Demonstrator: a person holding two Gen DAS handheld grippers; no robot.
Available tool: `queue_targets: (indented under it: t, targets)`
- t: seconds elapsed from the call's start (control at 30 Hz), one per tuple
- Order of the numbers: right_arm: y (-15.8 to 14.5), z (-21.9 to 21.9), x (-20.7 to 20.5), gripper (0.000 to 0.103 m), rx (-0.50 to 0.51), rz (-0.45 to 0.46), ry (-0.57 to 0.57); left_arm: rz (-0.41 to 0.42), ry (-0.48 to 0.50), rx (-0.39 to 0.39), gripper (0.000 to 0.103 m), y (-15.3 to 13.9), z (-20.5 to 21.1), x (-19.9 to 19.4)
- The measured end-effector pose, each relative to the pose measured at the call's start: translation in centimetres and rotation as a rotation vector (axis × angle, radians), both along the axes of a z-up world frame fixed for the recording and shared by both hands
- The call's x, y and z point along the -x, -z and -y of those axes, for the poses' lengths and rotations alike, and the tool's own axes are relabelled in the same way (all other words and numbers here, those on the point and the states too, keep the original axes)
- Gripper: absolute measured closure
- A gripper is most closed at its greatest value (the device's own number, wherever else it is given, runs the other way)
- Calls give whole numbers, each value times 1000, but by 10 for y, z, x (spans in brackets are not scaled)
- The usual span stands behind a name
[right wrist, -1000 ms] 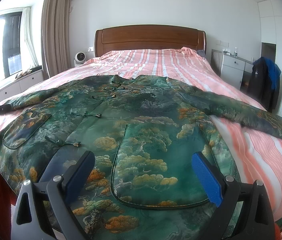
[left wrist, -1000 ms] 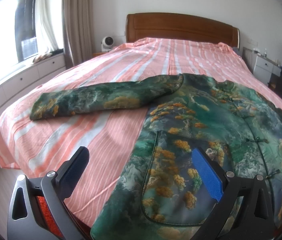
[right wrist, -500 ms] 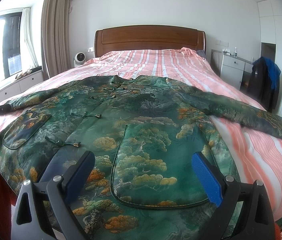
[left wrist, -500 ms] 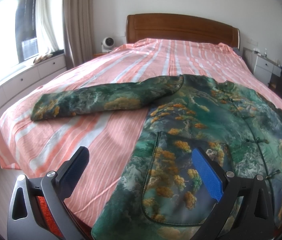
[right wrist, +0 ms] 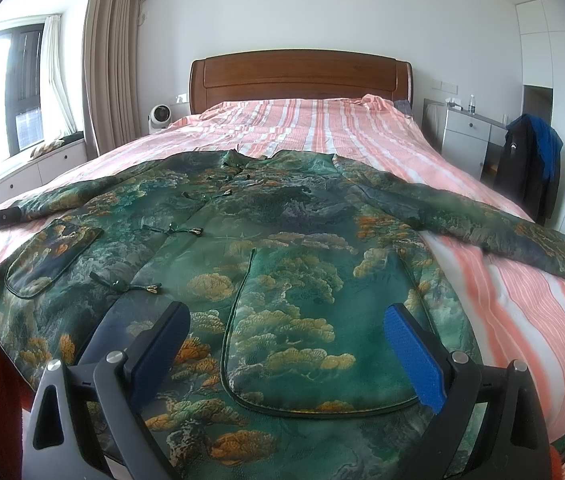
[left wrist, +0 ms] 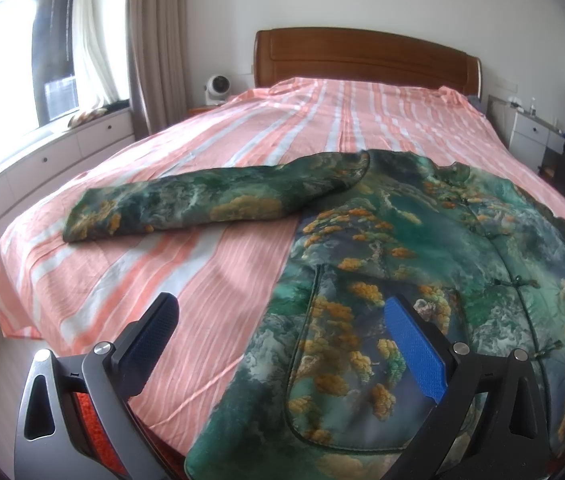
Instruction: Fold large clothes
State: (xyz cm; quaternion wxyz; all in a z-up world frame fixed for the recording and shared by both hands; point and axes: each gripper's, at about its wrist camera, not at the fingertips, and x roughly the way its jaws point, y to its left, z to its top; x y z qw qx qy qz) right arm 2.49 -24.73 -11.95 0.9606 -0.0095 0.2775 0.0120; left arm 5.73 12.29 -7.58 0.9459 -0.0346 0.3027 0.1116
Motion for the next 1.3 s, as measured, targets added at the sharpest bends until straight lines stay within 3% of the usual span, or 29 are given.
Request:
queue_targets:
  t: [1.3]
  targets:
    - [1,0,0,6,-1,-1,2,13,-7,-14,1,-1,1,2]
